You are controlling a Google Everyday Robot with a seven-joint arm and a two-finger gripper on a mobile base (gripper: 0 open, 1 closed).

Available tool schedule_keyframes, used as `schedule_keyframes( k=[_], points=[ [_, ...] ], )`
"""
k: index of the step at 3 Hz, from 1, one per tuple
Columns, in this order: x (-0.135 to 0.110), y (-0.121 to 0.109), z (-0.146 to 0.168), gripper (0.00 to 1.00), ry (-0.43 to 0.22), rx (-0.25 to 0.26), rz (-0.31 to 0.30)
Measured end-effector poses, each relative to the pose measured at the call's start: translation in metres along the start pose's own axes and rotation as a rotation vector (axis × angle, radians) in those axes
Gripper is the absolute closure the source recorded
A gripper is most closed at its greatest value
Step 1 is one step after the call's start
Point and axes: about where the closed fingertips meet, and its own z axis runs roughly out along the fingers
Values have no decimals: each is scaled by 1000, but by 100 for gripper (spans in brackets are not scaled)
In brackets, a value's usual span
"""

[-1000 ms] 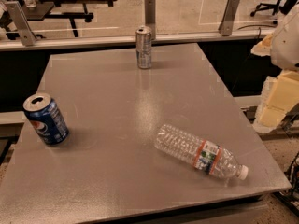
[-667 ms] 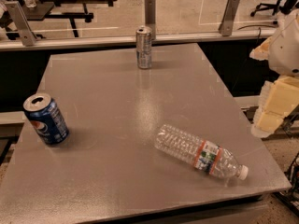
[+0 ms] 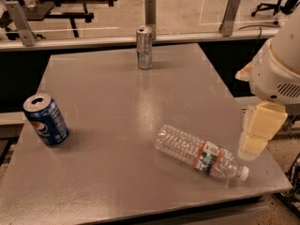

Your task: Move water bottle near pepsi can

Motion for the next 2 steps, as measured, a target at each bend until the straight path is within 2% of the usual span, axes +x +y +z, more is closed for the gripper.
schedule_keyframes(
  k=[2],
  points=[
    [-10,32,37,0,36,-68,-34]
  ],
)
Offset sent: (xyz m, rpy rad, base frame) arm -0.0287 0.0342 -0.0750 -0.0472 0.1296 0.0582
